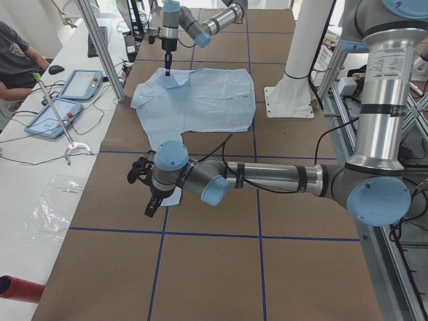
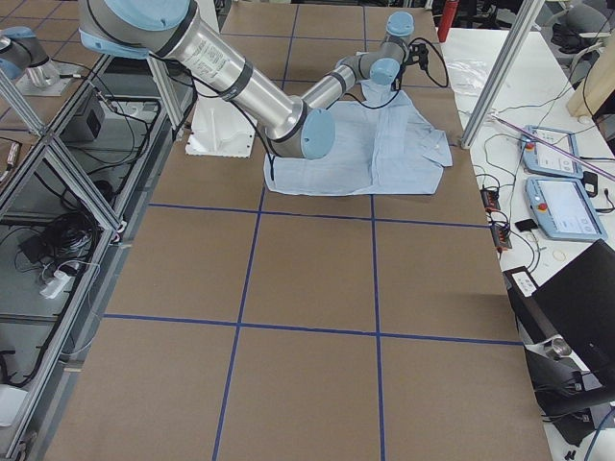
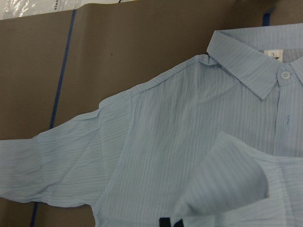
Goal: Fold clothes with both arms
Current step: 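Lift the sleeve with the right gripper and lay it across the shirt body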
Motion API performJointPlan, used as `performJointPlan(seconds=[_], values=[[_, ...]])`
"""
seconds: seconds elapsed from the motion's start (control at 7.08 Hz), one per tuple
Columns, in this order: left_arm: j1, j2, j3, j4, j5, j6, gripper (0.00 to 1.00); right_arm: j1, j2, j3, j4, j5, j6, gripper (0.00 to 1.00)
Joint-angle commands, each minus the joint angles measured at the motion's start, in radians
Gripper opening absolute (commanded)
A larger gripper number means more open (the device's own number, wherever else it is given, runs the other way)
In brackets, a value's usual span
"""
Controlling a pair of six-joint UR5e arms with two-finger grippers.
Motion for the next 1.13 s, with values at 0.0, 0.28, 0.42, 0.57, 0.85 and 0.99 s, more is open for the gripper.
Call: performJointPlan(seconds=[0.0, 0.28, 0.42, 0.57, 0.85, 0.99], values=[[0.000, -0.003, 0.001, 0.000, 0.000, -0.002, 1.00, -0.128, 0.061, -0.182, 0.038, -0.191, -0.007, 0.98], [0.000, -0.009, -0.001, -0.001, 0.000, -0.002, 1.00, -0.138, 0.099, -0.217, 0.098, -0.214, -0.007, 1.00], [0.000, -0.012, -0.001, -0.001, 0.000, -0.002, 1.00, -0.138, 0.109, -0.217, 0.099, -0.214, -0.004, 1.00], [0.003, -0.015, -0.005, -0.003, 0.000, -0.051, 1.00, -0.138, 0.112, -0.211, 0.096, -0.214, 0.008, 1.00], [0.126, -0.020, -0.014, -0.060, 0.065, -0.262, 1.00, -0.127, 0.080, -0.097, -0.028, -0.213, 0.065, 1.00], [0.211, -0.012, -0.008, -0.181, 0.128, -0.459, 0.99, -0.098, 0.040, 0.035, -0.238, -0.204, 0.044, 1.00]])
